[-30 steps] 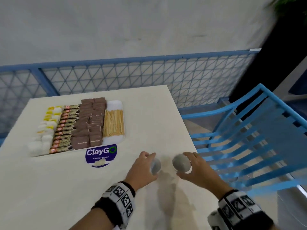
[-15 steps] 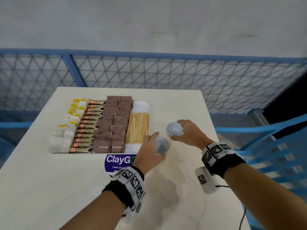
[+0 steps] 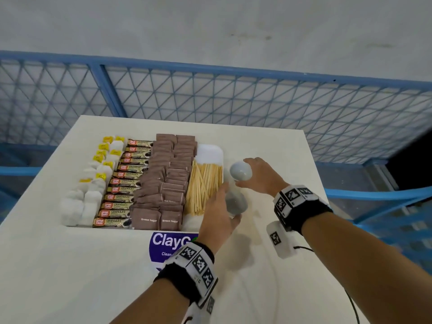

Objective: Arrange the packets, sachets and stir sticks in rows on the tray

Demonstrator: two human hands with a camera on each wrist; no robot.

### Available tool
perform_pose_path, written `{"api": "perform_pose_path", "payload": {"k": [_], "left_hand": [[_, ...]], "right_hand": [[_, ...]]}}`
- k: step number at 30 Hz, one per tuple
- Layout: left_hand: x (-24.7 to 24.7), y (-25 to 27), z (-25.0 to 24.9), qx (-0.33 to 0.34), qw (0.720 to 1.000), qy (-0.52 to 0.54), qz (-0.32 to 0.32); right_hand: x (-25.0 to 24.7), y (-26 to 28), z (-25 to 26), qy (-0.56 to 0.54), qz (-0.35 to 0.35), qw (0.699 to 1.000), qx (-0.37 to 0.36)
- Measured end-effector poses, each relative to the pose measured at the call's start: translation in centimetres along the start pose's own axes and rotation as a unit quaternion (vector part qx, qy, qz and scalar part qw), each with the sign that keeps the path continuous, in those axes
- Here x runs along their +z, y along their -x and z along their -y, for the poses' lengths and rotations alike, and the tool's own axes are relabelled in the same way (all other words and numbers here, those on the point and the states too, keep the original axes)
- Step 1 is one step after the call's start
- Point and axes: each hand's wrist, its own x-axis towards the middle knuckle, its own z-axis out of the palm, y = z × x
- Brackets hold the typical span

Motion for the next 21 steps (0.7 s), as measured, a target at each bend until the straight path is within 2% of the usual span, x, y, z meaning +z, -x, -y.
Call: {"api": "perform_pose_path", "payload": {"k": [9,21], "left_hand": [[0.6,-0.5,0.0,0.018,0.999,0.027,-0.025],[0.7,-0.6,-0.3,0.016,1.0,0.006,0.005]], "right_hand": [[0.0,-1.4,0.4,0.005,0.014,1.0,-0.003],[0.1,-0.9,0.2,-0.036,0.015,0.999,0.002]]}}
